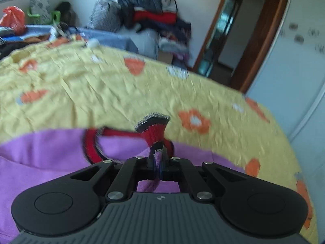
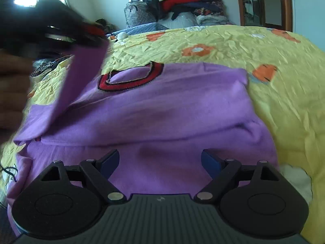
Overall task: Fold small clothes
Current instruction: 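Carry the sleeve across the body with the left gripper and release it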
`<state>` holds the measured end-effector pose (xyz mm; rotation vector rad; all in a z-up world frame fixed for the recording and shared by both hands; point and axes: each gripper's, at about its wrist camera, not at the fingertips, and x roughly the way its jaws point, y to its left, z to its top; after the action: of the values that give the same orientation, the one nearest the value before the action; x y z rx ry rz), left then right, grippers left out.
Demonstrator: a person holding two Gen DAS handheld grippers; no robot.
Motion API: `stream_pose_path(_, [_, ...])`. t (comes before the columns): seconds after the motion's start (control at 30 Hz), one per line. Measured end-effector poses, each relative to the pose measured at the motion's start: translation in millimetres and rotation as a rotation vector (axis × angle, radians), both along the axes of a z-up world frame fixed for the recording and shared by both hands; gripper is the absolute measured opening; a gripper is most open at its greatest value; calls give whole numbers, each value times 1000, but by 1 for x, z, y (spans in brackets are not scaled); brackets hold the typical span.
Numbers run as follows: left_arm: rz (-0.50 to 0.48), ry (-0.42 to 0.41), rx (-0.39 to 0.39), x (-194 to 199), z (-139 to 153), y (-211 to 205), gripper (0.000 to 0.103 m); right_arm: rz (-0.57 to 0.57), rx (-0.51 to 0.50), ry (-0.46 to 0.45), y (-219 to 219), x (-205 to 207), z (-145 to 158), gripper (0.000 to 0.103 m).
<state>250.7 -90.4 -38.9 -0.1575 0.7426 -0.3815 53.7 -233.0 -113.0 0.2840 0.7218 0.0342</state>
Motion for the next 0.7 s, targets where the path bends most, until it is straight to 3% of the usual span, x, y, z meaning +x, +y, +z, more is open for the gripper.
stream_pose_path(0.13, [-56, 54, 17, 3, -23, -26, 3, -74, 49, -27, -15, -12, -1, 88])
stream_pose_path(0.3, [-118, 69, 45, -3, -29, -50, 3, -146, 89, -43, -26, -19, -7, 88])
stream_pose_path(0.5, [-205, 84, 88, -14, -30, -78, 3, -195, 20, -28, -23, -25, -5, 88])
stream_pose_path(0.7, [-337, 139, 105, -20, -38, -109, 3, -172, -6, -19, -23, -32, -8, 89])
